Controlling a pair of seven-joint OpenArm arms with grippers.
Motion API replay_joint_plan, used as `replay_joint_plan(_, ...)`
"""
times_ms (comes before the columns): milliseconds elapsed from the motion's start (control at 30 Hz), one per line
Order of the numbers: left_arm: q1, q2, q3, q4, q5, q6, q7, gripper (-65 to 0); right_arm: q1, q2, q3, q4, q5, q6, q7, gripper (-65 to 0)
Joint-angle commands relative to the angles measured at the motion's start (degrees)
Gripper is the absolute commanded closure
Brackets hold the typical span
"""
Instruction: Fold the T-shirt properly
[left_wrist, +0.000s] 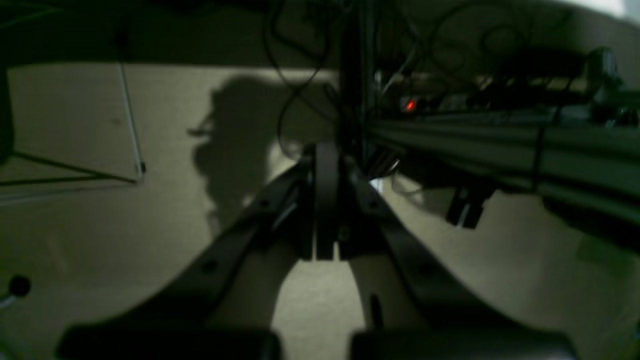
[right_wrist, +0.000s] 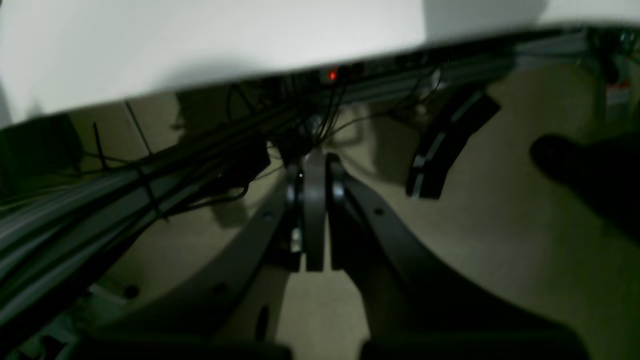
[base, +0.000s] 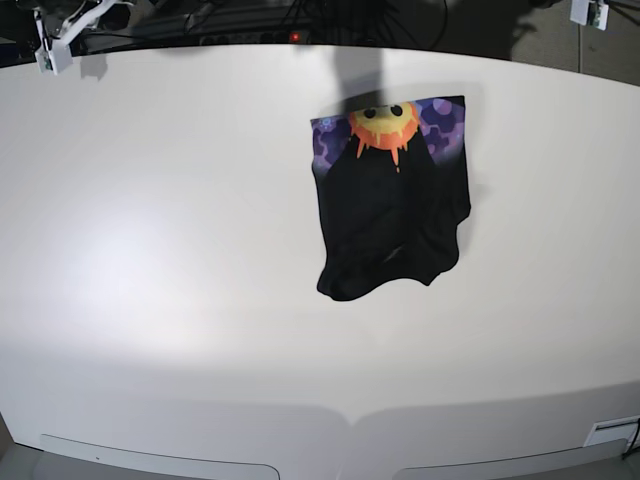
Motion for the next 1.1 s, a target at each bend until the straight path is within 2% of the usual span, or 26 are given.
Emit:
replay_joint_plan(0, 1.3, -0.1, -0.4, -0.4, -0.5, -1.3, -0.5, 0.0, -1.2, 0.2, 0.4, 0.7, -1.0, 0.3, 0.2, 0.0)
replay_joint_plan(67, 1.2, 0.4, -0.3, -3.4, -0.5, -2.8, -0.7, 0.0, -2.2, -0.1, 0.4, -0.1, -2.7, 0.3, 0.2, 0.0)
replay_joint_plan(267, -0.9, 0.3, -0.3, -17.0, 3.0, -5.9, -7.6, 0.0, -2.8, -0.1, 0.4, -9.2, -3.8, 0.3, 1.2, 0.0)
replay_joint_plan(367, -3.5, 0.3, -0.3, -24.0, 4.1, -6.8, -7.8, 0.0, -2.8, -0.1, 0.4, -15.8, -4.9, 0.3, 3.4, 0.0)
replay_joint_plan(467, -7.1, 0.3, -0.3, -31.4, 5.8, -7.7, -8.7, 0.0, -2.7, -0.1, 0.4, -22.6, -8.2, 0.3, 8.2, 0.0)
replay_joint_plan(700, -17.6, 0.3, -0.3, -50.5, 13.0, -8.9, -17.2, 0.0, -2.1, 1.4, -0.9, -37.4, -20.1, 0.3, 22.1, 0.0)
replay_joint_plan(800, -23.1, 0.3, -0.2, -59.4, 16.5, -10.5, -20.8, 0.0, -2.1, 3.7, -5.1, -43.1, -23.8, 0.3, 27.1, 0.0)
replay_joint_plan(933, -30.3, 0.3, -0.1, -69.7, 22.0, -15.1, -24.5, 0.0, -1.7, 7.2, -14.8, -49.1, -28.0, 0.3, 34.7, 0.0)
replay_joint_plan(967, -31.8, 0.3, 0.5, -71.7, 23.3, -15.8, -25.6, 0.0, -1.1, 8.0, -17.7, -50.4, -30.3, -0.3, 37.2, 0.0)
replay_joint_plan(1067, -35.3, 0.3, 4.3, -76.0, 27.6, -15.8, -28.7, 0.0, 2.5, 9.7, -26.5, -54.8, -38.4, -5.7, 43.7, 0.0)
